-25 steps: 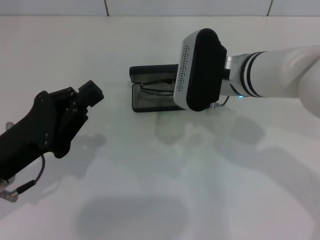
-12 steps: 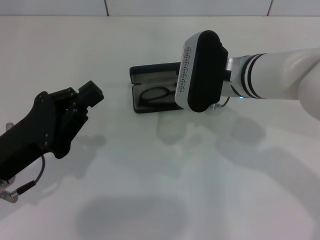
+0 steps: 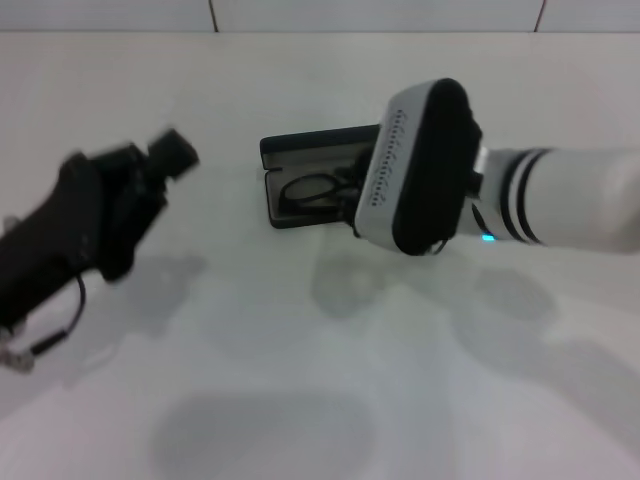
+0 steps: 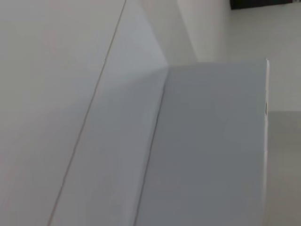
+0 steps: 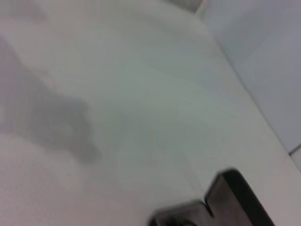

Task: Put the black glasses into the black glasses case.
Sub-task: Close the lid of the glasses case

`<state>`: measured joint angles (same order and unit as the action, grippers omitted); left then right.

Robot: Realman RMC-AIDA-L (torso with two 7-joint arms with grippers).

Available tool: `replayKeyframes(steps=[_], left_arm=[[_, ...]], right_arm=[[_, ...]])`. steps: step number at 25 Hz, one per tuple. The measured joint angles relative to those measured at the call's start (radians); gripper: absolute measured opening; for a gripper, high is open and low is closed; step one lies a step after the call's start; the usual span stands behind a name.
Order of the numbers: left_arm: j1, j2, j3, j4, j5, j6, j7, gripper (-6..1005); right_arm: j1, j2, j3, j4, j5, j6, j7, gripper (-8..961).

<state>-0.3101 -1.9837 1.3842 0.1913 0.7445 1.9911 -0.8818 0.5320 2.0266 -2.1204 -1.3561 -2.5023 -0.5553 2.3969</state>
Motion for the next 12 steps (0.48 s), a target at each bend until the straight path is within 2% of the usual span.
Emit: replayKeyframes(steps=[1, 3, 5, 8, 10, 11, 12], left_arm=[[-0.011, 0.003, -0.015, 0.004, 0.001, 0.0, -0.003, 54], [-0.045, 0.016, -0.044, 0.028, 0.002, -0.003, -0.01, 54], [-0.064, 0.039, -0.051, 0.068, 0.004, -0.018, -0.026, 54], [-0.089, 0.104, -0.052, 0.146, 0.015, -0.086, -0.112, 55], [-0.156, 0.148, -0.052, 0.167, 0.052, -0.158, -0.186, 55], [-0.213, 0.166, -0.052, 0.178, 0.09, -0.206, -0.226, 55], [-0.243, 0.175, -0.052, 0.187, 0.117, -0.242, -0.255, 55]], right_arm=[[0.0, 0.0, 0.0, 0.0, 0.0, 0.0, 0.0, 226], [-0.083, -0.003, 0.021, -0.075, 0.044, -0.003, -0.004, 226], [-0.148, -0.005, 0.06, -0.139, 0.104, -0.026, -0.007, 226], [-0.207, -0.01, 0.124, -0.202, 0.211, -0.096, -0.031, 227], [-0.276, -0.02, 0.21, -0.243, 0.344, -0.184, -0.119, 227], [-0.309, -0.019, 0.268, -0.25, 0.427, -0.242, -0.181, 227], [-0.334, -0.018, 0.315, -0.251, 0.5, -0.299, -0.241, 228]])
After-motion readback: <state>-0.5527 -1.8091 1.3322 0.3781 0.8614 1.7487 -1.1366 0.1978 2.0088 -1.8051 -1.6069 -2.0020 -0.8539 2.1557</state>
